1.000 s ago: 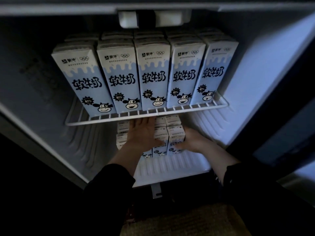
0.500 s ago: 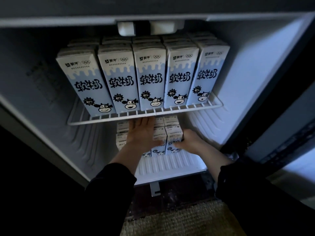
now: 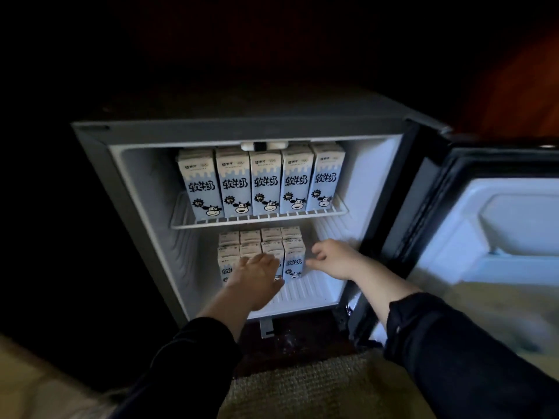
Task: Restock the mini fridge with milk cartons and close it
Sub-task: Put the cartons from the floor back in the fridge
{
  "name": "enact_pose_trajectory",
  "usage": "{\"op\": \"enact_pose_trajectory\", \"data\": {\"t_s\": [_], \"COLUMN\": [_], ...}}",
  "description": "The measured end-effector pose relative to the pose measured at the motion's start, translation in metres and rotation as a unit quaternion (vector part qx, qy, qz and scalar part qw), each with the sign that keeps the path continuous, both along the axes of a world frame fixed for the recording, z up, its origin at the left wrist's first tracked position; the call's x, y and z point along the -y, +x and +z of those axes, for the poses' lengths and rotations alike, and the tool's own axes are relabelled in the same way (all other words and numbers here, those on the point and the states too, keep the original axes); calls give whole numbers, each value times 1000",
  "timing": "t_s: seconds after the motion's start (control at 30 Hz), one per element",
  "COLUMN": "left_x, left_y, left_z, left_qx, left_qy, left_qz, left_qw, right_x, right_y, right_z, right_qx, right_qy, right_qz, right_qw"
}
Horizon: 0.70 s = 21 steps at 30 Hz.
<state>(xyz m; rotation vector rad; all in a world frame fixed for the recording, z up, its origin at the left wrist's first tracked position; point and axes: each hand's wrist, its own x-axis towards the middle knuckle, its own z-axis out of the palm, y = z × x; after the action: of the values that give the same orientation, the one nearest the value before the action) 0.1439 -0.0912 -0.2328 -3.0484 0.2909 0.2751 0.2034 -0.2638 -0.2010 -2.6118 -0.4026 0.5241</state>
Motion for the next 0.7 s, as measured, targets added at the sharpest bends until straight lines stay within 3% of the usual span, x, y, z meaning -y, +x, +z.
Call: {"op": "enact_pose_trajectory", "data": {"t_s": [0.17, 0.33, 0.7], "left_x": [24, 49, 101], "left_y": [-48, -83, -126], "left_z": [58, 124, 238], "left_qx": [-51, -65, -37], "left_qy": [-100, -132, -97], "left_qz": [12, 9, -33], "left_qw": [994, 989, 994], "right_x": [17, 36, 129], "right_y": [-48, -93, -159], "right_z": [55, 107, 219], "right_qx": [39, 51, 126], "right_qy": [-5, -47, -81], "right_qz": [16, 44, -18], "right_qw": [999, 997, 989]}}
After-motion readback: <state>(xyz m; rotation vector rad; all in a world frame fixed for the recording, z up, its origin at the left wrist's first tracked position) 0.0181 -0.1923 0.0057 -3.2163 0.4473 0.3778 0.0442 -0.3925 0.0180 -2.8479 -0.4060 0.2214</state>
